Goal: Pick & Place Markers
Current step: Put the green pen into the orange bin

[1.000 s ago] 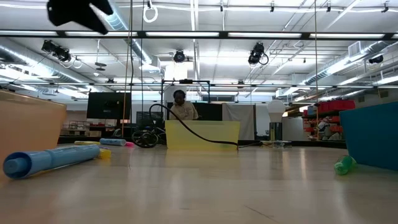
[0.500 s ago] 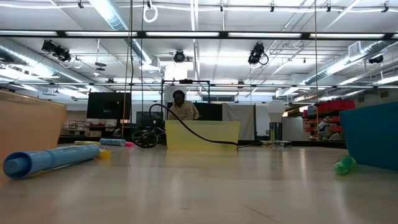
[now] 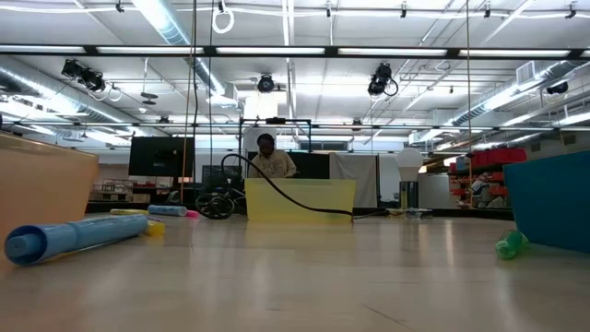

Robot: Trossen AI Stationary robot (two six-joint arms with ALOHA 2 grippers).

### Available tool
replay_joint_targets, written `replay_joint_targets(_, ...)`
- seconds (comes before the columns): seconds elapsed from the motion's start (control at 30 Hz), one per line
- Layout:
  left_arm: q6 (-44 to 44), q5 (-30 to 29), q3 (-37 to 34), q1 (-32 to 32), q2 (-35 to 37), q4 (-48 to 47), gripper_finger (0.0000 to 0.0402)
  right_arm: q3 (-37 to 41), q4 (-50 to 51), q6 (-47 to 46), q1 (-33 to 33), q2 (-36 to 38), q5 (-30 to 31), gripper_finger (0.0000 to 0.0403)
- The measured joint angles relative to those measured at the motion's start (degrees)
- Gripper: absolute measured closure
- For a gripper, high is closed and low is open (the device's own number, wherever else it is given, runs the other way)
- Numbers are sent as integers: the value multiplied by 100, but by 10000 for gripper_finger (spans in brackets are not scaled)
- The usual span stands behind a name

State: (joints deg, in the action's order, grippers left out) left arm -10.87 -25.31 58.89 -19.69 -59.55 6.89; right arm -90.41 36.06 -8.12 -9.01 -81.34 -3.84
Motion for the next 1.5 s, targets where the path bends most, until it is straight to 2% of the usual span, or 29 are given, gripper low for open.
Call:
replay_joint_targets(0.23,-51,9,0,36,0,-15,179,0,609,669,-425,0,-84,153)
replay_joint_targets(0.37,-52,13,0,23,0,-34,179,0,1234,717,-483,0,-413,153)
replay_joint_targets(0.53,-53,12,0,25,0,-34,179,-57,1842,807,-570,-3,-479,153)
replay_joint_targets(0.83,-203,14,0,25,-2,-135,179,-1448,4091,1654,-807,-745,-38,153)
replay_joint_targets(1.0,-204,14,0,25,-2,-170,179,-1864,4978,2269,-890,-1169,17,153)
replay_joint_targets(1.13,-204,30,0,23,-2,-176,179,-1902,5143,2623,-962,-1283,7,153)
replay_joint_targets(1.5,-351,228,0,25,-2,-233,179,-1902,5063,2857,-964,-1388,20,153)
